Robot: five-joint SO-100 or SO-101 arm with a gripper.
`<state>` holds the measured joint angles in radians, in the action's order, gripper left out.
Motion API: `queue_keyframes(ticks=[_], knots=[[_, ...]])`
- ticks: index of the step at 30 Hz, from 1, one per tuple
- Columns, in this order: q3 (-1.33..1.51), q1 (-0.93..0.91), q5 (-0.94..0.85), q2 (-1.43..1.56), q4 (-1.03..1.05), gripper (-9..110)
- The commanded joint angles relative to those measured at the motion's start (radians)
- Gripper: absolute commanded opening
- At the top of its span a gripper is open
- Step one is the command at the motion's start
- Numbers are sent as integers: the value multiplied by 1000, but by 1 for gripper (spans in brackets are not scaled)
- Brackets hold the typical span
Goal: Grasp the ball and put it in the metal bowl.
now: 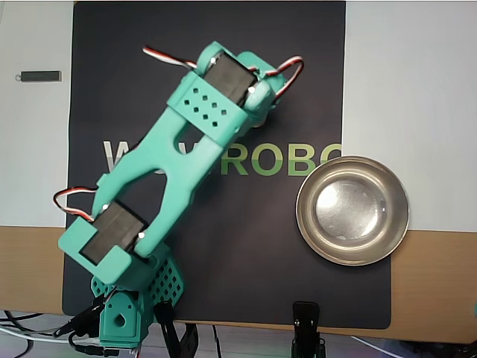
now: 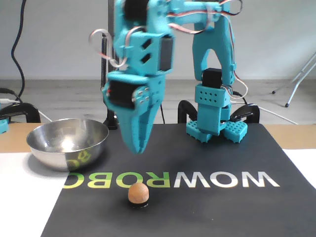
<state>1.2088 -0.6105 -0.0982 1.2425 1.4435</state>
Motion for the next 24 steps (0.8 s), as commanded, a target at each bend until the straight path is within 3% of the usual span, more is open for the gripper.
queue_keyframes(ticks=[1, 24], knots=[[-43, -3, -3, -3, -8, 0], [-43, -20, -5, -87, -58, 1]])
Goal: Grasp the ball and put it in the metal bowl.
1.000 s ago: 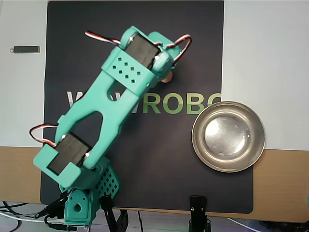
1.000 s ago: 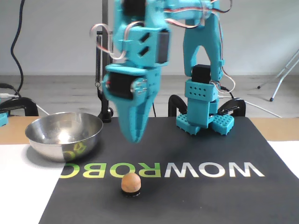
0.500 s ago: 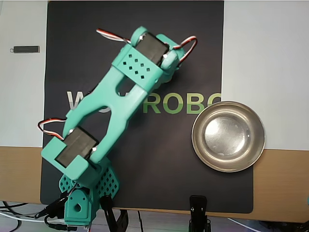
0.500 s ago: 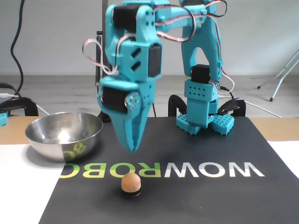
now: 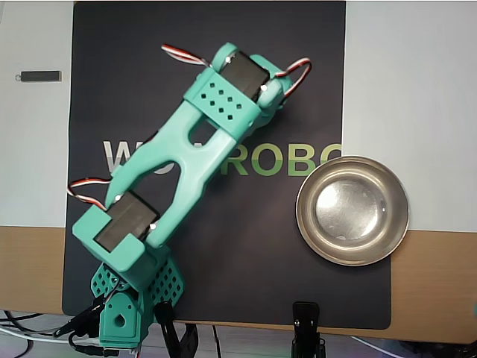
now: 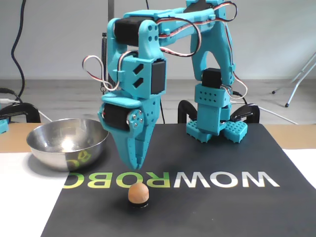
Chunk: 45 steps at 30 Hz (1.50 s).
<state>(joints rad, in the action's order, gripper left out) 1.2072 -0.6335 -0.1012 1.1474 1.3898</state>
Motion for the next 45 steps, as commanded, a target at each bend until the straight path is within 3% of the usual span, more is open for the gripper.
queue_keyframes(ticks=[1, 45], knots=[[-41, 3, -2, 8, -5, 1], [-28, 32, 0, -40, -43, 1]])
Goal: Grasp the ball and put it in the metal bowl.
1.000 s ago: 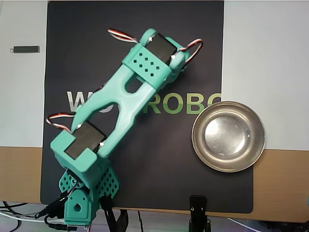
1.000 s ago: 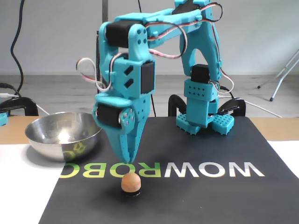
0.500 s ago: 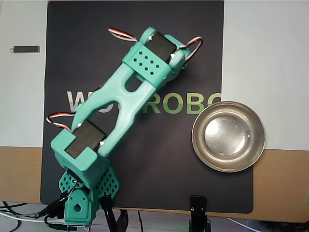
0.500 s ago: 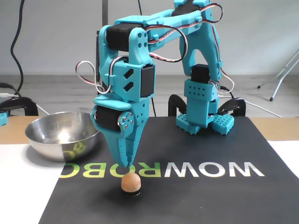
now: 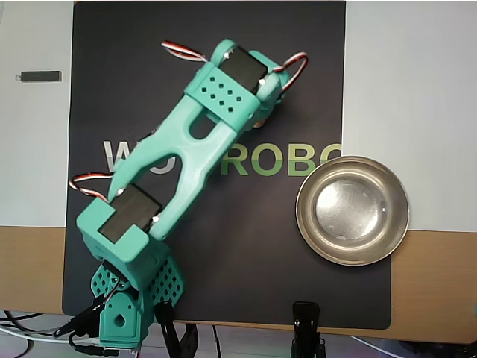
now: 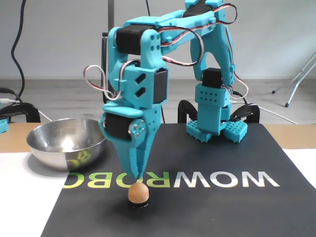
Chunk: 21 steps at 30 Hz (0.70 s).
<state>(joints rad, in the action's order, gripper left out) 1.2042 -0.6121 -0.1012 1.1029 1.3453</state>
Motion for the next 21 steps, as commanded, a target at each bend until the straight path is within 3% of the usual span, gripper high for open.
queue_keyframes(ticks=[1, 10, 15, 21], knots=[[-25, 11, 0, 5, 2, 1], [-23, 11, 0, 3, 2, 1], [-23, 11, 0, 3, 3, 17], [-8, 8, 0, 0, 6, 19]])
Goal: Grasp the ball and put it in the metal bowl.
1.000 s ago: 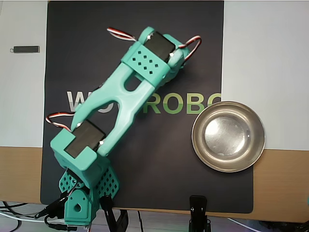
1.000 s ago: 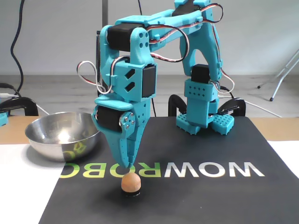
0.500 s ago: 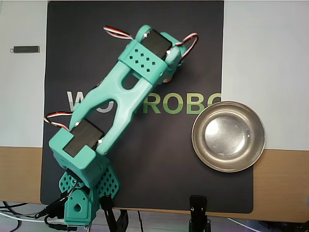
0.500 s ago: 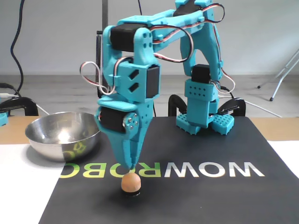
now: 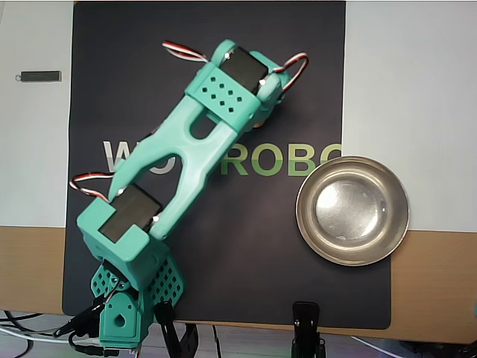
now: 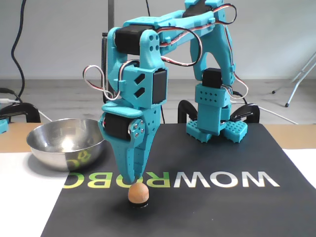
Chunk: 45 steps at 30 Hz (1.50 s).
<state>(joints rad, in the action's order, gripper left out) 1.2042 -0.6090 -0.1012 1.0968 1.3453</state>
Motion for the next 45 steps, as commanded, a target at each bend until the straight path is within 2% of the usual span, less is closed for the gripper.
queue_keyframes(ticks=[1, 33, 39, 45], knots=[[-3, 5, 0, 6, 5, 19], [0, 8, -2, 5, 5, 20], [0, 8, -2, 5, 5, 33], [8, 8, -2, 5, 5, 33]])
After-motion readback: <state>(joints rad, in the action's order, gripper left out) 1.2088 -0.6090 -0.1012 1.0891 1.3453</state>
